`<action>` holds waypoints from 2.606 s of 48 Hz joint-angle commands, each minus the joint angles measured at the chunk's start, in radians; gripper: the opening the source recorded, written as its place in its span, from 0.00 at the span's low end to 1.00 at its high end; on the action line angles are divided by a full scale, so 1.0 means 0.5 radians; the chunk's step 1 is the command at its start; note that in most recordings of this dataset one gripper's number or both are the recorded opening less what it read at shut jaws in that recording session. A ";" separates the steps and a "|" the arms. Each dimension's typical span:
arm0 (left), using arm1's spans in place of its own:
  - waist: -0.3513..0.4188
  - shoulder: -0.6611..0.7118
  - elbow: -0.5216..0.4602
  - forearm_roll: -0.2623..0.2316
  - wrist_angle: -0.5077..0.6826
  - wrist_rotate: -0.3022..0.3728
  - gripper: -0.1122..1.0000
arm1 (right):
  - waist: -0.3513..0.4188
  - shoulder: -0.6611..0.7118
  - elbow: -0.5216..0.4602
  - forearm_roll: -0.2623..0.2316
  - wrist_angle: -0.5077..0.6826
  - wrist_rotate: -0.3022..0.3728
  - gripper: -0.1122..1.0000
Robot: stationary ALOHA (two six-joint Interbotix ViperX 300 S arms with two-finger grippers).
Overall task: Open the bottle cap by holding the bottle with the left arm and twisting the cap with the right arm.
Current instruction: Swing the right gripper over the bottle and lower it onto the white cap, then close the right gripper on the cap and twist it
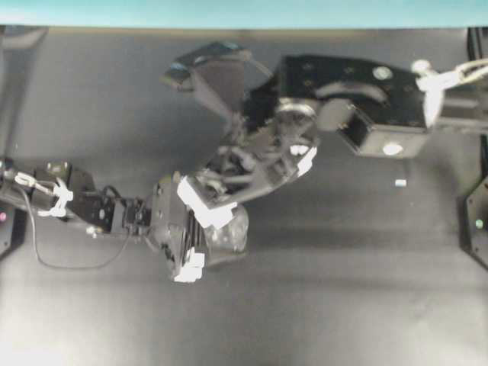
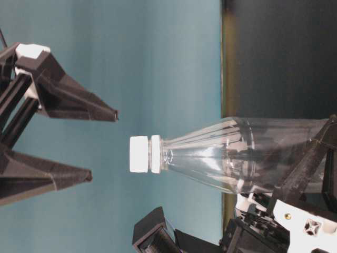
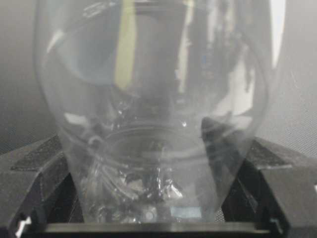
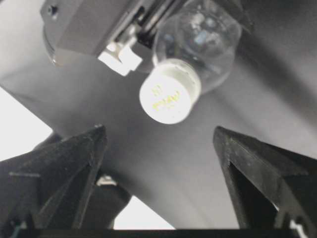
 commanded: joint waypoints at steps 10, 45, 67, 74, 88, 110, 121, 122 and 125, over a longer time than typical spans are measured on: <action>-0.021 -0.003 -0.003 0.006 0.000 -0.006 0.83 | 0.018 0.160 -0.150 -0.021 0.061 0.009 0.84; -0.018 -0.003 -0.003 0.003 0.037 -0.006 0.83 | 0.040 0.190 -0.138 -0.098 0.187 -0.110 0.45; -0.015 -0.003 0.000 0.003 0.037 -0.006 0.83 | 0.064 0.218 -0.193 -0.098 0.313 -1.043 0.45; -0.018 -0.003 0.000 0.006 0.037 -0.006 0.83 | 0.077 0.230 -0.227 -0.098 0.319 -1.439 0.45; -0.028 -0.006 0.021 0.003 0.055 -0.018 0.83 | 0.089 0.236 -0.227 -0.107 0.298 -2.221 0.45; -0.040 -0.009 0.003 0.003 0.052 -0.021 0.83 | 0.071 0.227 -0.218 -0.190 0.276 -2.964 0.45; -0.043 -0.009 0.003 0.003 0.052 -0.021 0.83 | 0.071 0.218 -0.209 -0.187 0.276 -2.954 0.45; -0.043 -0.009 0.006 0.006 0.052 -0.021 0.83 | 0.077 0.218 -0.209 -0.187 0.270 -2.954 0.45; -0.043 -0.009 0.006 0.006 0.052 -0.021 0.83 | 0.086 0.209 -0.209 -0.187 0.249 -2.958 0.45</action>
